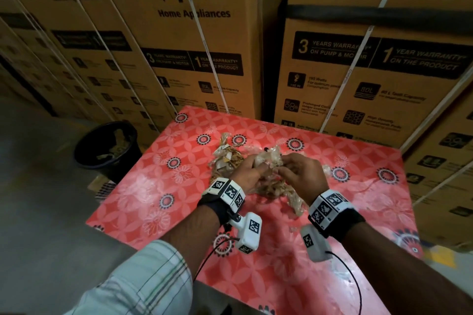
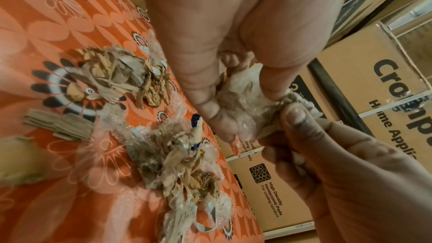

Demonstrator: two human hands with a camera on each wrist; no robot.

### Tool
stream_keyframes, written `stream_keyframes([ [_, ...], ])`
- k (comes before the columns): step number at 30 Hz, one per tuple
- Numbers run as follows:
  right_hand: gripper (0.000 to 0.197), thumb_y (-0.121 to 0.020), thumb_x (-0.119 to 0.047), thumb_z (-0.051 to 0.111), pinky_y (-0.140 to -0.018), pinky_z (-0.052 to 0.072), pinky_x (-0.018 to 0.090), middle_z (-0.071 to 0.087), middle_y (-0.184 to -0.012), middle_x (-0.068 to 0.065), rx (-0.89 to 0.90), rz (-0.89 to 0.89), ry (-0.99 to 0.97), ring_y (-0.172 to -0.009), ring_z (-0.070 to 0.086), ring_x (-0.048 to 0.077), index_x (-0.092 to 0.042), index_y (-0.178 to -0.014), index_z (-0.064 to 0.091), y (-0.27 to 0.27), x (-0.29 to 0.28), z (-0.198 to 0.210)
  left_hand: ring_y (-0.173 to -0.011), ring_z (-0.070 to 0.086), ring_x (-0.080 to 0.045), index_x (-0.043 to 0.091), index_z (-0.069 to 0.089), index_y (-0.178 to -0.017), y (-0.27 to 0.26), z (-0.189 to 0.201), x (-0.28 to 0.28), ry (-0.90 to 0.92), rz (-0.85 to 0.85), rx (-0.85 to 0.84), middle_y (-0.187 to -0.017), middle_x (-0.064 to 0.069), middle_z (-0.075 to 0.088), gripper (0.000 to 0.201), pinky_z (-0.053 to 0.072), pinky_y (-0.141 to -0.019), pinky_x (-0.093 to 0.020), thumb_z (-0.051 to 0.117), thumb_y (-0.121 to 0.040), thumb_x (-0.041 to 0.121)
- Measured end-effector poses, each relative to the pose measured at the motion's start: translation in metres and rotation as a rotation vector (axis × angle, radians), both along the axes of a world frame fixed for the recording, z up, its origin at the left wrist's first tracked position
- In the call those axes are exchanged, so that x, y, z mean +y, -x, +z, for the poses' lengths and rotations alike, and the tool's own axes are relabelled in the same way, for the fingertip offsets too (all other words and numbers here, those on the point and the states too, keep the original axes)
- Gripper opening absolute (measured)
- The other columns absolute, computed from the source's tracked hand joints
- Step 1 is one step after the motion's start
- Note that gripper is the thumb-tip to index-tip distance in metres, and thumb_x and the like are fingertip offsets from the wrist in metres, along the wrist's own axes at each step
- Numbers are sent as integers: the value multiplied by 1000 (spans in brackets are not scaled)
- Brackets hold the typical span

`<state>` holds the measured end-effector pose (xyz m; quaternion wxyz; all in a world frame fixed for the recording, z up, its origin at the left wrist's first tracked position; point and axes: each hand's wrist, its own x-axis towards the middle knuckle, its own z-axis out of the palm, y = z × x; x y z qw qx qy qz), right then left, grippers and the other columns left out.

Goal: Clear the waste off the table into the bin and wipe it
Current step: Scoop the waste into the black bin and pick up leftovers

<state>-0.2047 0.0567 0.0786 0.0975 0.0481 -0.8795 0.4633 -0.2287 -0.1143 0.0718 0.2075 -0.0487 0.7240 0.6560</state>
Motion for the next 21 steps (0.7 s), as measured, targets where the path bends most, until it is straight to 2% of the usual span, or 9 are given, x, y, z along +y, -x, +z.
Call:
stream_keyframes([
  [2, 17, -76, -25, 78, -61, 55, 34, 66, -71, -9, 42, 15, -41, -64, 64, 10, -20, -89, 68, 5, -15, 1, -97, 65, -27, 33, 58, -104, -1, 1, -15, -47, 11, -17, -115, -15, 64, 12, 51, -92, -49, 55, -96, 24],
  [3, 17, -76, -24, 78, -60, 51, 32, 63, -71, -9, 71, 27, -74, -65, 61, 11, -19, -88, 67, 6, -24, 3, -95, 65, -28, 23, 57, -106, -1, 0, -25, -59, 7, -13, -117, -22, 63, 11, 50, -91, -49, 55, -95, 22],
  [5, 20, -75, -21, 78, -63, 40, 27, 56, -79, -4, 140, 53, -132, -72, 53, 14, -14, -90, 67, 8, -47, 7, -97, 66, -32, 13, 56, -112, 3, -7, -49, -63, -7, 15, -121, -28, 61, 29, 51, -92, -49, 60, -87, 27],
  [8, 24, -78, -18, 75, -69, 48, 30, 53, -94, 0, 164, 81, -131, -82, 54, 15, -14, -97, 60, 11, -95, 12, -95, 69, -26, 23, 55, -129, 5, 1, -98, -125, -54, 49, -111, -15, 67, 35, 53, -89, -45, 58, -94, 22],
  [10, 31, -81, -16, 71, -71, 52, 28, 57, -99, -4, 136, 90, -116, -85, 59, 13, -17, -108, 54, 13, -135, 14, -90, 68, -19, 16, 48, -137, 9, 5, -139, -162, -84, 73, -110, -10, 65, 37, 54, -84, -36, 51, -100, 11],
  [12, 45, -83, -14, 69, -74, 49, 21, 60, -105, -6, 129, 117, -102, -89, 60, 10, -20, -123, 49, 15, -182, 16, -91, 67, -15, 11, 46, -135, 9, 11, -188, -193, -124, 94, -116, -10, 62, 35, 56, -84, -29, 48, -100, 7],
  [14, 50, -83, -13, 67, -80, 48, 24, 62, -111, 1, 205, 181, -137, -95, 60, 14, -20, -130, 50, 23, -230, 13, -90, 64, -10, 11, 45, -132, 10, 13, -239, -199, -147, 129, -117, -9, 57, 33, 55, -79, -21, 46, -100, 3],
  [19, 44, -82, -15, 65, -80, 53, 42, 56, -98, 2, 195, 290, -151, -91, 57, 21, -13, -126, 58, 37, -349, 10, -93, 60, -9, 16, 45, -128, 9, 13, -358, -137, -69, 228, -116, -9, 56, 33, 54, -76, -17, 46, -99, 0],
  [21, 44, -80, -18, 65, -77, 52, 39, 55, -91, 3, 197, 334, -137, -87, 57, 21, -15, -124, 60, 37, -389, 12, -92, 60, -10, 16, 49, -128, 8, 12, -397, -103, -33, 258, -111, -7, 59, 33, 54, -73, -17, 49, -98, 2],
])
